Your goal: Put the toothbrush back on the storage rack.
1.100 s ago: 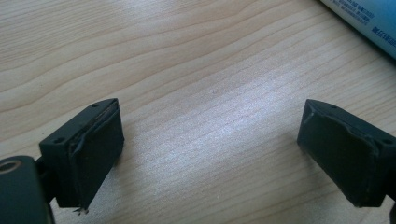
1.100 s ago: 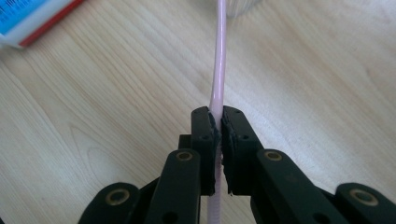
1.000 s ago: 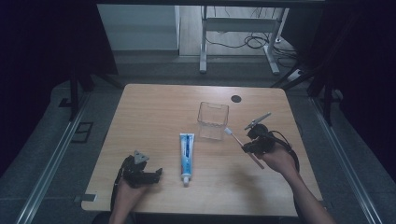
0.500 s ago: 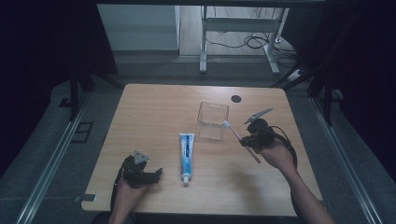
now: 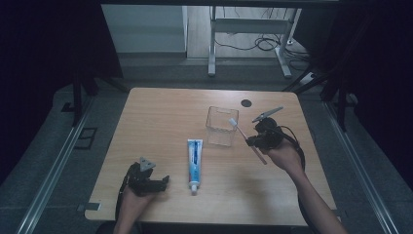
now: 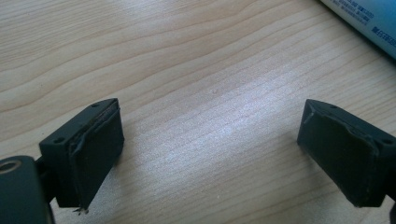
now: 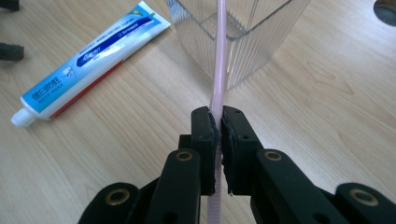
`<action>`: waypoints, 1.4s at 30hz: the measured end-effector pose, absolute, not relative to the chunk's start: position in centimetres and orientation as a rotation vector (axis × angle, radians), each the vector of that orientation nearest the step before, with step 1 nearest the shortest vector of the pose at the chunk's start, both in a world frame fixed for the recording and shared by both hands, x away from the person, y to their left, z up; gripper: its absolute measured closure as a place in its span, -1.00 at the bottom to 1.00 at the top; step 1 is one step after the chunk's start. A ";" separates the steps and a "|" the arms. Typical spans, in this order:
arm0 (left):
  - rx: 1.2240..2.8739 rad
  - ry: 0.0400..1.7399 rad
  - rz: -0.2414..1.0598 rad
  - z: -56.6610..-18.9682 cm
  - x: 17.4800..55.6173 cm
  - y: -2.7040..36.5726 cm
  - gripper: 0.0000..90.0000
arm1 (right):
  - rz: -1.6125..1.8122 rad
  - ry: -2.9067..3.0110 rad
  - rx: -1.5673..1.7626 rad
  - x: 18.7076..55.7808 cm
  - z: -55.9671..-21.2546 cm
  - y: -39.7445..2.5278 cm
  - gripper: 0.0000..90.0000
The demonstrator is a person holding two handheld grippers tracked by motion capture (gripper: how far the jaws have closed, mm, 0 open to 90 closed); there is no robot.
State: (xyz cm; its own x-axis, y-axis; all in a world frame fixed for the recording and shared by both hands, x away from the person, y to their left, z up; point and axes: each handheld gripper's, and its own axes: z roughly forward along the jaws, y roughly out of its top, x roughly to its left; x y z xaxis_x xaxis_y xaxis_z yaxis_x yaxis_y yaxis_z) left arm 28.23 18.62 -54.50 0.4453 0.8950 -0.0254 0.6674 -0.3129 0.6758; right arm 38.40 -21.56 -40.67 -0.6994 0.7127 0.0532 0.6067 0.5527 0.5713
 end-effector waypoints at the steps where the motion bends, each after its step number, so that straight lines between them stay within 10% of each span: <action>1: 2.082 1.303 0.476 -54.5 28.2 18.6 -0.84 | 0.853 2.599 1.120 38.4 -40.6 -21.5 0.86; 42: 2.080 1.304 0.474 -54.5 28.2 18.6 -0.84 | 1.066 2.441 1.096 42.5 -38.6 -18.8 0.86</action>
